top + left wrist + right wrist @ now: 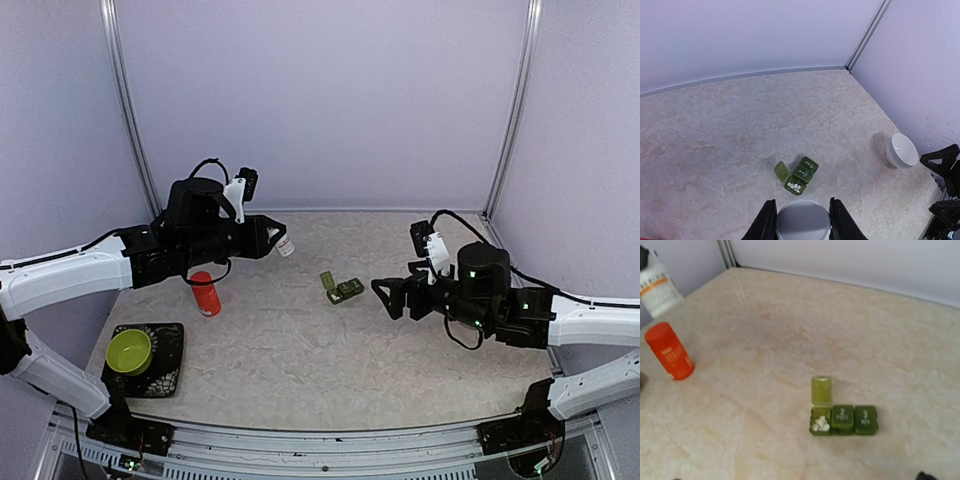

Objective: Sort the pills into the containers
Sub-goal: Place the pill bottle at the center of the board.

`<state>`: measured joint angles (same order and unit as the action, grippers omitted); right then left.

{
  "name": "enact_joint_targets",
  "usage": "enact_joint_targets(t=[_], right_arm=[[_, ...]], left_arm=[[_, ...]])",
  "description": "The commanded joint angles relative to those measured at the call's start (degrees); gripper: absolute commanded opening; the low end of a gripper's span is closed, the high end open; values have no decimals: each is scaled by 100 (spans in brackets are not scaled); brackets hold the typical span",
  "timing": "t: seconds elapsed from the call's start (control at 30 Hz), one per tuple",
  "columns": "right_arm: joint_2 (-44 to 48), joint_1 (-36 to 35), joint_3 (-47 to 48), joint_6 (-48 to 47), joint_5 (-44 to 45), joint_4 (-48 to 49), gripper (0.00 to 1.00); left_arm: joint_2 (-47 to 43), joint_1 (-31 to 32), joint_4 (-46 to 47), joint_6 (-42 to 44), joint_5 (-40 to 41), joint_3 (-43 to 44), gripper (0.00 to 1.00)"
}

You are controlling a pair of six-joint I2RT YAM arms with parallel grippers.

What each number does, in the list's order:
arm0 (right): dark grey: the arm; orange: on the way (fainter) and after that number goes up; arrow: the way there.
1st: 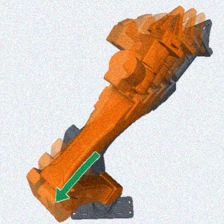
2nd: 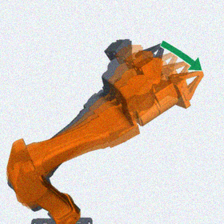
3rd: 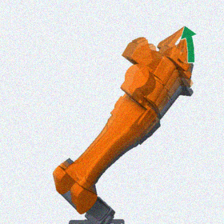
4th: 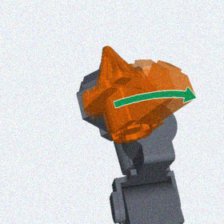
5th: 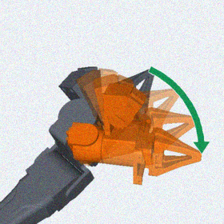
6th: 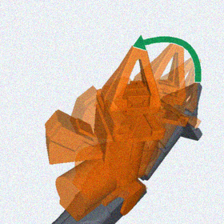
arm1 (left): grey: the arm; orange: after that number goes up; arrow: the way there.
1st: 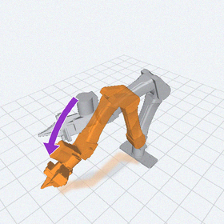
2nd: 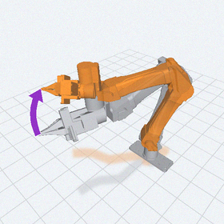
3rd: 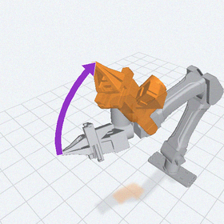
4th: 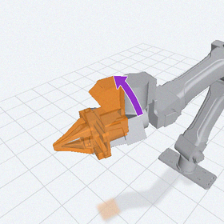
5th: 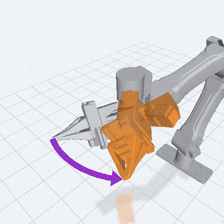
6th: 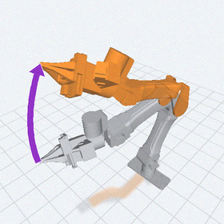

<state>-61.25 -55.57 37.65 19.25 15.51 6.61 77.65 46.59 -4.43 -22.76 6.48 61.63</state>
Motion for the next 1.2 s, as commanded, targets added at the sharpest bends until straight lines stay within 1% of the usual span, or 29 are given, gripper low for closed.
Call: enact_joint_targets(t=[0.0,0.13,0.53,0.8,1.17], right_arm=[[168,79,-158,99,103,-137,100],[216,84,-250,106,108,-173,100],[271,117,-409,106,181,-386,100],[253,130,-390,114,176,-497,100],[263,144,-447,139,203,-516,100]], left_arm=[[118,-195,-123,141,286,1,19],[242,-345,-142,321,312,11,19],[721,-886,-72,471,210,193,18],[1097,-1307,55,481,85,283,18],[1449,-1723,115,483,53,432,18]])
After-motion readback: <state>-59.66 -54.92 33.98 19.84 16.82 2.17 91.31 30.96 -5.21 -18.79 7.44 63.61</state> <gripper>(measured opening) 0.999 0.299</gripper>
